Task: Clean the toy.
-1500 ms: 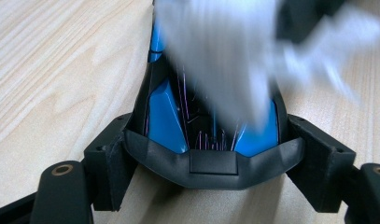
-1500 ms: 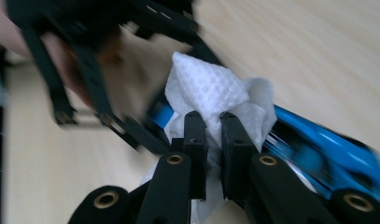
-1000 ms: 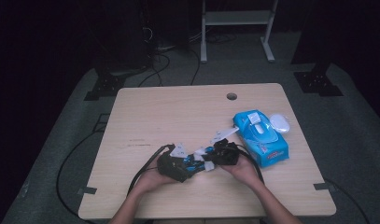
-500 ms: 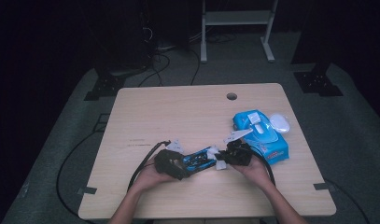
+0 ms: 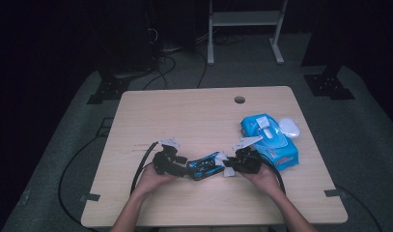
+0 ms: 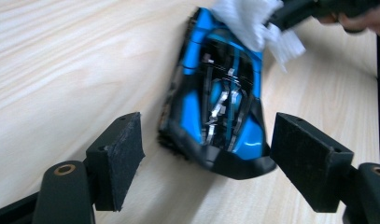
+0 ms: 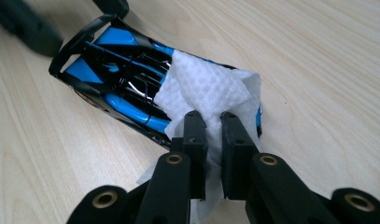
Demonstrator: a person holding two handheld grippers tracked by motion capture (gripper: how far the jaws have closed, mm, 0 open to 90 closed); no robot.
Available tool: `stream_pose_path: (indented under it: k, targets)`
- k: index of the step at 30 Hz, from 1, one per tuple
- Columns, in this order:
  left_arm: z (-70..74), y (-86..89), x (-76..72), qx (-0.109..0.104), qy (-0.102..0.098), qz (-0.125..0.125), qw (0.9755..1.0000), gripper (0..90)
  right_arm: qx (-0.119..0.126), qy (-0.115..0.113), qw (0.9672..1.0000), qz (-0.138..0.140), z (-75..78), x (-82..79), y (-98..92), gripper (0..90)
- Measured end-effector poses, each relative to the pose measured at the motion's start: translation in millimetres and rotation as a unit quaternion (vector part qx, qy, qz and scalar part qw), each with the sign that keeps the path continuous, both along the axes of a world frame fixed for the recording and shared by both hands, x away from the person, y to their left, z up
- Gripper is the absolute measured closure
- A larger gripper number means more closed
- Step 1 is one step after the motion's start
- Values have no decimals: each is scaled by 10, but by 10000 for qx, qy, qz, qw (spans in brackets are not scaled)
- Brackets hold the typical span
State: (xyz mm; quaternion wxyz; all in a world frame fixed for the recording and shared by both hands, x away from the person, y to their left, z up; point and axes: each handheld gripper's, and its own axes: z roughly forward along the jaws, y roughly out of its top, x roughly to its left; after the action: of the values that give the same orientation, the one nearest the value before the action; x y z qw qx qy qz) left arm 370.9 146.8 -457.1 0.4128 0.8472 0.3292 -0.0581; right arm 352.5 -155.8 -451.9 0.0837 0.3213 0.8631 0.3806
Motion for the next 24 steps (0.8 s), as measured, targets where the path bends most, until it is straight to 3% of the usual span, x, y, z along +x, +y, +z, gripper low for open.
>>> stream_pose_path:
  k: [3, 5, 11, 12, 15, 21, 24]
  targets:
    - [-32, -13, 3, 141, 122, 2, 9998, 284, -4, -12, 10000, 2, -3, -10, -4, 816]
    - [-48, -26, 4, 32, 234, -60, 9997, 311, -54, -61, 10000, 26, -1, -18, 3, 816]
    - [-67, -76, -1, 135, 243, -23, 9996, 376, -133, -85, 9998, 90, 9, -30, 40, 817]
    - [-57, -77, -8, 204, 134, 22, 9997, 421, -179, -124, 9997, 127, 15, -34, 55, 816]
    - [-66, -77, -17, 175, 112, 67, 9998, 427, -130, -71, 9998, 156, 9, -25, 42, 817]
    - [-42, -104, -75, 287, -236, 27, 9993, 440, -144, -100, 9997, 171, 5, -38, 36, 817]
    - [-47, -103, -83, 265, -260, 44, 9993, 440, -100, -116, 9998, 162, -6, -50, 27, 817]
